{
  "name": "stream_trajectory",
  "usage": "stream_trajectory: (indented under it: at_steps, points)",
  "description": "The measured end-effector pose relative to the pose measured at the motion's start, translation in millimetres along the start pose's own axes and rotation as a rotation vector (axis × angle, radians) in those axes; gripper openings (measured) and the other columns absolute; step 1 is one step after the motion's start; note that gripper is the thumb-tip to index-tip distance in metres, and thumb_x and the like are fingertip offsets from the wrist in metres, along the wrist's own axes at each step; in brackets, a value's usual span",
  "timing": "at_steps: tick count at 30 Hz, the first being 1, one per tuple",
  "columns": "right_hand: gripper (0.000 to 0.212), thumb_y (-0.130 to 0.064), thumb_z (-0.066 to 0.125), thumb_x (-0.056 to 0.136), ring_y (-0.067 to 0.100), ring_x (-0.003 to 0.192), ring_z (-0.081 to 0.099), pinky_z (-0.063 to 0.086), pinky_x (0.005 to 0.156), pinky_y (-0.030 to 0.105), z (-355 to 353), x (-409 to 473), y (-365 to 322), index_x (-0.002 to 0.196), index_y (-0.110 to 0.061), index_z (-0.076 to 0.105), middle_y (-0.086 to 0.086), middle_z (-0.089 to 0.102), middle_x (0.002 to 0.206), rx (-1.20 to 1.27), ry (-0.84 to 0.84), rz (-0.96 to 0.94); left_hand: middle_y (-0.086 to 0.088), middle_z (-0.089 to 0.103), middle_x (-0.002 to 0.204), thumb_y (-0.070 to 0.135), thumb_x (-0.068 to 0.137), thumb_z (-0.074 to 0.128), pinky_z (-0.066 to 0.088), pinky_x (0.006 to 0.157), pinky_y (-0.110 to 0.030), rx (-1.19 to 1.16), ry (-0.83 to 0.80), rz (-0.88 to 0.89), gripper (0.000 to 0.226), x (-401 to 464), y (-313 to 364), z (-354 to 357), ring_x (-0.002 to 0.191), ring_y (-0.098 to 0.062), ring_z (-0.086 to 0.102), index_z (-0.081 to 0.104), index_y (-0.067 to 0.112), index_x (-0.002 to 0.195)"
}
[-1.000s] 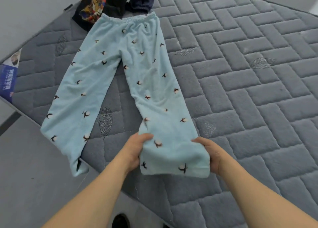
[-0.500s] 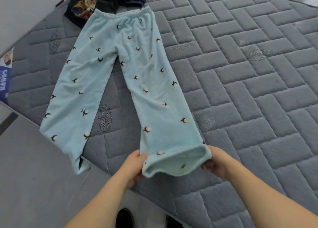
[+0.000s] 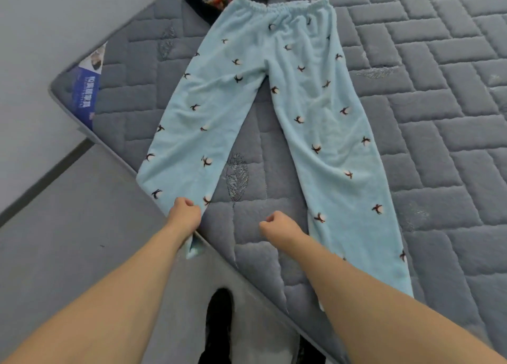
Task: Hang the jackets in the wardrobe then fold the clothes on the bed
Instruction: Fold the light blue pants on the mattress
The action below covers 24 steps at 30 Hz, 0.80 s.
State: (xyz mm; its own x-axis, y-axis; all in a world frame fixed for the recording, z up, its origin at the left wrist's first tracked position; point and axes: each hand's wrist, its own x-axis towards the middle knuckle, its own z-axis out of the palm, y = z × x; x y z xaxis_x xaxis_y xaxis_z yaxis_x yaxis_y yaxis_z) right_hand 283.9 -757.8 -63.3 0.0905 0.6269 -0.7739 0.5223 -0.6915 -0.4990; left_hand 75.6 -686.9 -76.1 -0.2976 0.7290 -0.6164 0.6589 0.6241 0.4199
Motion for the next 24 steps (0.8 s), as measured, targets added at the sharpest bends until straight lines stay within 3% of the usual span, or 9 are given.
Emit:
stream_trajectory:
  at_steps: [2,5,7,9,11,14,17,21,24]
  points:
    - [0.029,-0.019,0.049,0.085,0.017,0.053,0.035,0.024,0.047,0.027,44,14,-37,0.061,-0.017,0.033,0.001,0.037,0.058,0.021,-0.101,-0.005,-0.019,0.054,0.123,0.01,0.094,0.045,0.041,0.092,-0.039,-0.035,0.043,-0.012,0.019,31,-17,-35,0.111,-0.035,0.051,0.049,0.009,0.112]
    - [0.029,-0.024,0.057,0.085,0.016,0.052,0.041,0.031,0.048,0.025,102,35,-80,0.06,-0.014,0.045,0.002,0.044,0.058,0.114,-0.191,0.071,-0.018,0.054,0.122,0.018,0.095,0.056,0.042,0.09,-0.039,-0.117,0.074,-0.034,0.018,84,-39,-76,0.108,-0.033,0.052,0.043,0.014,0.107]
    - [0.017,-0.027,0.062,0.084,0.019,0.068,0.058,0.045,0.061,0.027,132,52,-101,0.084,-0.01,0.065,0.006,0.064,0.08,0.236,-0.211,0.125,-0.015,0.052,0.123,0.013,0.091,0.059,0.043,0.088,-0.039,-0.18,0.049,-0.034,0.027,116,-46,-93,0.104,-0.029,0.051,0.039,0.016,0.109]
    - [0.034,-0.025,0.064,0.083,0.025,0.096,0.065,0.054,0.083,0.035,156,72,-114,0.11,-0.006,0.065,0.012,0.068,0.109,0.352,-0.164,0.201,-0.004,0.048,0.127,0.008,0.089,0.058,0.043,0.088,-0.036,-0.22,-0.011,0.008,0.044,144,-45,-102,0.104,-0.026,0.049,0.038,0.017,0.127]
    - [0.036,-0.021,0.063,0.083,0.03,0.103,0.063,0.053,0.09,0.041,169,85,-120,0.115,-0.005,0.062,0.013,0.065,0.114,0.451,-0.103,0.231,0.0,0.044,0.13,0.01,0.087,0.062,0.045,0.094,-0.037,-0.219,-0.056,0.014,0.064,164,-41,-106,0.11,-0.026,0.049,0.033,0.014,0.144]
    - [0.022,-0.022,0.053,0.086,0.027,0.084,0.06,0.049,0.071,0.033,170,91,-117,0.101,-0.008,0.062,0.01,0.065,0.096,0.608,-0.022,0.277,-0.017,0.054,0.131,0.021,0.077,0.066,0.049,0.098,-0.046,-0.09,-0.076,0.006,0.049,176,-36,-111,0.113,-0.037,0.055,0.058,0.002,0.121]
    - [0.022,-0.022,0.046,0.089,0.035,0.093,0.066,0.055,0.087,0.046,156,83,-104,0.096,-0.011,0.064,0.017,0.07,0.1,0.853,-0.002,0.365,-0.018,0.062,0.121,0.033,0.073,0.058,0.051,0.096,-0.047,-0.029,-0.143,0.04,0.055,154,-22,-118,0.108,-0.038,0.06,0.065,0.002,0.118]
    - [0.021,-0.012,0.049,0.09,0.032,0.071,0.064,0.055,0.078,0.046,111,66,-86,0.095,-0.003,0.068,0.018,0.07,0.081,0.961,-0.054,0.441,-0.011,0.07,0.098,0.028,0.091,0.047,0.056,0.076,-0.04,0.084,-0.275,0.228,0.032,106,42,-116,0.088,-0.033,0.066,0.068,0.006,0.102]
    - [0.022,-0.015,0.058,0.089,0.035,0.092,0.068,0.056,0.085,0.045,62,48,-59,0.097,0.0,0.073,0.02,0.072,0.097,0.864,-0.152,0.448,-0.006,0.065,0.075,0.027,0.093,0.048,0.046,0.052,-0.025,-0.062,-0.41,0.238,0.023,58,105,-89,0.06,-0.022,0.061,0.059,0.008,0.086]
